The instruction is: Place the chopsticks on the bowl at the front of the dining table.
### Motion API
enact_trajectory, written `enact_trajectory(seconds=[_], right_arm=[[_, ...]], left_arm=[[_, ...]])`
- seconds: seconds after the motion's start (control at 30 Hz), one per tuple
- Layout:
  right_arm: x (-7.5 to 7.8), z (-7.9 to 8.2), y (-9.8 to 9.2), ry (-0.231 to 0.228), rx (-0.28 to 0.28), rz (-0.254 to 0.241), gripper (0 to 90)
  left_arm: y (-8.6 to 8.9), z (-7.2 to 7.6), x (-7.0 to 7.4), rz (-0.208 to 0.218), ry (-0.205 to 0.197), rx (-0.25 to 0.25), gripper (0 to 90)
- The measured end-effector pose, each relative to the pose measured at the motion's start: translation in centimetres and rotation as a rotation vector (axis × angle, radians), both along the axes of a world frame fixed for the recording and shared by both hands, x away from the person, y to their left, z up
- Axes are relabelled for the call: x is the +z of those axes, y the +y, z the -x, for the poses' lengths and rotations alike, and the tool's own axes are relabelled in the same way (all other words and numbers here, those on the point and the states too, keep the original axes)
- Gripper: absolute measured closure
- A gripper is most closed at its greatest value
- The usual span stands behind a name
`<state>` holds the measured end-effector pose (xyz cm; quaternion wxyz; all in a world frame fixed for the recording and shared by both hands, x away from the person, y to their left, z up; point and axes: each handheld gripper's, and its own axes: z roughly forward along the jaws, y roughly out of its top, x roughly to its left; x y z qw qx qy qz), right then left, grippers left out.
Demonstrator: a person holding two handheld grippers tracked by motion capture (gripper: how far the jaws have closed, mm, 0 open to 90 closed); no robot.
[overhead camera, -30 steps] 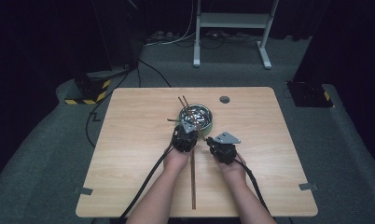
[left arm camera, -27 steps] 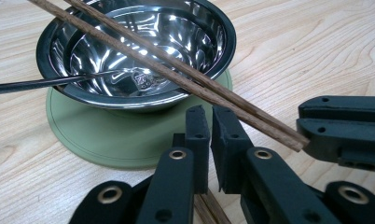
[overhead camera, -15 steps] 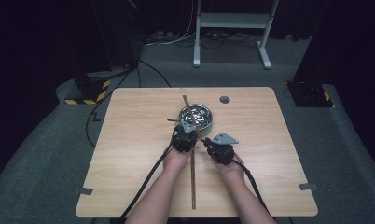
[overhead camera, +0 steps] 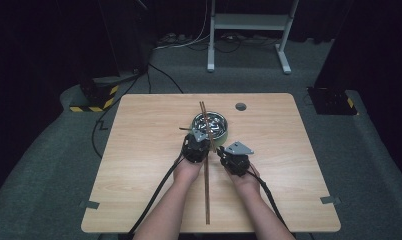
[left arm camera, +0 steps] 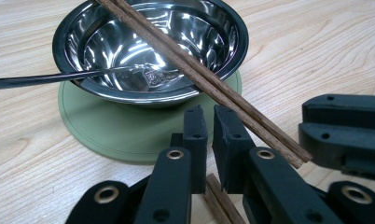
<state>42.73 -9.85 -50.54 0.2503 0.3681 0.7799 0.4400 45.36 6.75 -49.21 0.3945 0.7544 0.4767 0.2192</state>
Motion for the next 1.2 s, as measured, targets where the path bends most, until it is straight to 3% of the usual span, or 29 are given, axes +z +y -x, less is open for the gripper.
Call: enact_trajectory(seconds=[0.13,0.37,1.2], right_arm=[[0.02,0.02,-0.01,-0.009,-0.001,0.009,79.6],[-0.19,-0.11,0.15,0.021,-0.005,0.006,79.6],[-0.27,-0.09,0.64,0.007,0.03,0.025,79.0]], left_arm=[[-0.01,-0.03,-0.07,-0.003,0.001,-0.002,83.1],[-0.12,0.01,-0.09,-0.002,0.0,-0.01,82.9],[0.43,0.27,-0.02,-0.005,0.006,-0.025,81.2]])
